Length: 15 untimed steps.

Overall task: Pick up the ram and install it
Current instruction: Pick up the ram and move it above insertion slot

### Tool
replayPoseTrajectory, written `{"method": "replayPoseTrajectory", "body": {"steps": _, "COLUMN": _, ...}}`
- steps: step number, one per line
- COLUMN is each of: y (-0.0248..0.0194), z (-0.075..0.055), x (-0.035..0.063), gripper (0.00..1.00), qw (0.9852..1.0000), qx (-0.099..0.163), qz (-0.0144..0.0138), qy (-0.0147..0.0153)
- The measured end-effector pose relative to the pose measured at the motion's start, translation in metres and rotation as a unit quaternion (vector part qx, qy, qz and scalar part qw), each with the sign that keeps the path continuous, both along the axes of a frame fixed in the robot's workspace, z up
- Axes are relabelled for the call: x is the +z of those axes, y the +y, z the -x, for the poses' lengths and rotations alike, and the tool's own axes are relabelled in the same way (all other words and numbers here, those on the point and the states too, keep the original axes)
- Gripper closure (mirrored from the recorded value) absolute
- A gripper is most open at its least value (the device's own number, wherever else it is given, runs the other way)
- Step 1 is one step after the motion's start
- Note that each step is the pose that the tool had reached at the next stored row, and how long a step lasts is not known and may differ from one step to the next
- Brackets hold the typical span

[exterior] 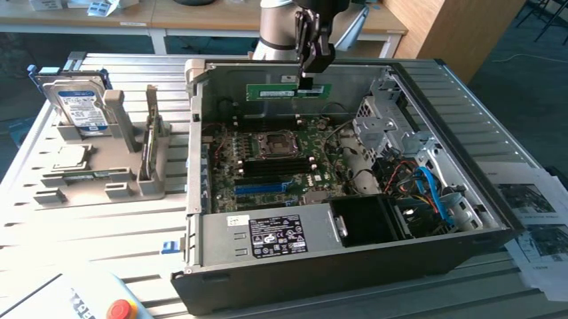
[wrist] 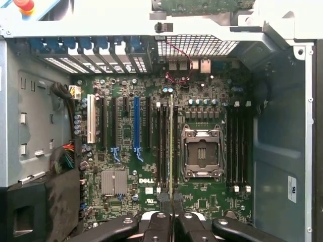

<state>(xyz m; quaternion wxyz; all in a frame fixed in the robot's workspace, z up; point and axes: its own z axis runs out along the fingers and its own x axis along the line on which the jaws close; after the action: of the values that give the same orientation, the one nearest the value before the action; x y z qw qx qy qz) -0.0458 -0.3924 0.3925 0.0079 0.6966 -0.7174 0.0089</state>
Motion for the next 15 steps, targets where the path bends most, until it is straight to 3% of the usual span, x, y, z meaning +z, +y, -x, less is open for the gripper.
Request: {"method": "replayPoseTrajectory", "body": {"steps": 15, "y": 0.0, "z": -0.0001, "x": -0.0008, "gripper": 0.88, "qw": 1.0, "qx": 0.0, "qz": 0.0, "qy": 0.0014}}
